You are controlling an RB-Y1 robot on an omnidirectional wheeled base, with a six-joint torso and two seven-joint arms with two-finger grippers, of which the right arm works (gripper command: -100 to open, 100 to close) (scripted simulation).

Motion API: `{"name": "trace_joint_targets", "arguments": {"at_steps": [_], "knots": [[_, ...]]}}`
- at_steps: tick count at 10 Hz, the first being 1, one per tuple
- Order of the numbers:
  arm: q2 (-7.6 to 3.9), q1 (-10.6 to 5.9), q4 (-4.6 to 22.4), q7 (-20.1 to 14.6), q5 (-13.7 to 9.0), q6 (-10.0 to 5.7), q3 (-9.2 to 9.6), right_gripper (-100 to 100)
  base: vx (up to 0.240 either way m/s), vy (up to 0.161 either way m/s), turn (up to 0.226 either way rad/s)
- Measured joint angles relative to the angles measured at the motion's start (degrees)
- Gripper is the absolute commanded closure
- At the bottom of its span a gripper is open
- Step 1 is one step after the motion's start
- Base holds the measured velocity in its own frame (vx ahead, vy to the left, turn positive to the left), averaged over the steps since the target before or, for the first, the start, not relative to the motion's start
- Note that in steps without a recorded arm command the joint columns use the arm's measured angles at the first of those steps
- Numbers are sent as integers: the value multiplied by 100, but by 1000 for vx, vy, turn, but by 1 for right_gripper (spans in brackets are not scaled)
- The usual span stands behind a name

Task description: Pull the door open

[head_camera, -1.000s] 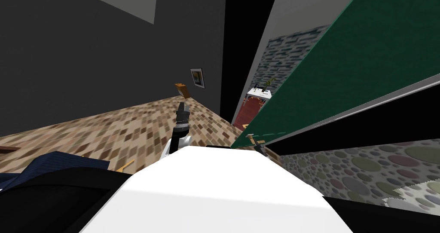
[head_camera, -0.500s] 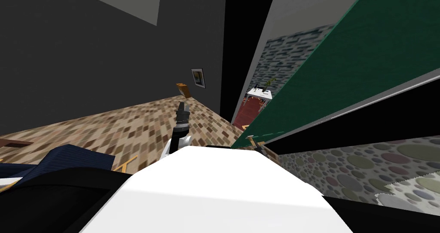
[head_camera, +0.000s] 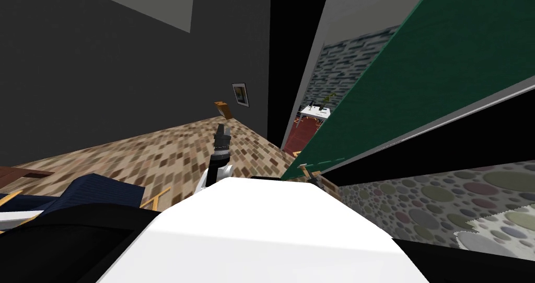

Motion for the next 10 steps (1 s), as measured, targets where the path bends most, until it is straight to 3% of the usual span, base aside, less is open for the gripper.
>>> {"name": "trace_joint_targets", "arguments": {"at_steps": [1, 2, 3, 4, 5, 7, 8, 9, 10], "knots": [[17, -63, 199, 0, 3, -98, 1, 100, 13, 6, 14], [81, -328, 838, -15, 20, -351, 18, 100, -8, -3, -63], [215, -868, 1651, -53, 57, -831, 55, 100, 2, 0, 61], [161, -822, 1666, -42, 49, -846, 47, 100, 5, 10, 25], [177, -885, 1889, -9, 48, -863, 46, 100, -138, 4, 213], [121, -845, 1622, -3, -15, -626, -14, 100, -233, -20, 247], [65, -735, 1283, -7, -52, -398, -51, 100, -190, -69, 65], [76, -716, 1133, -1, -59, -281, -58, 100, -110, -45, -150], [250, -1425, 1727, -53, 0, -683, 2, 100, -8, -2, 103]]}}
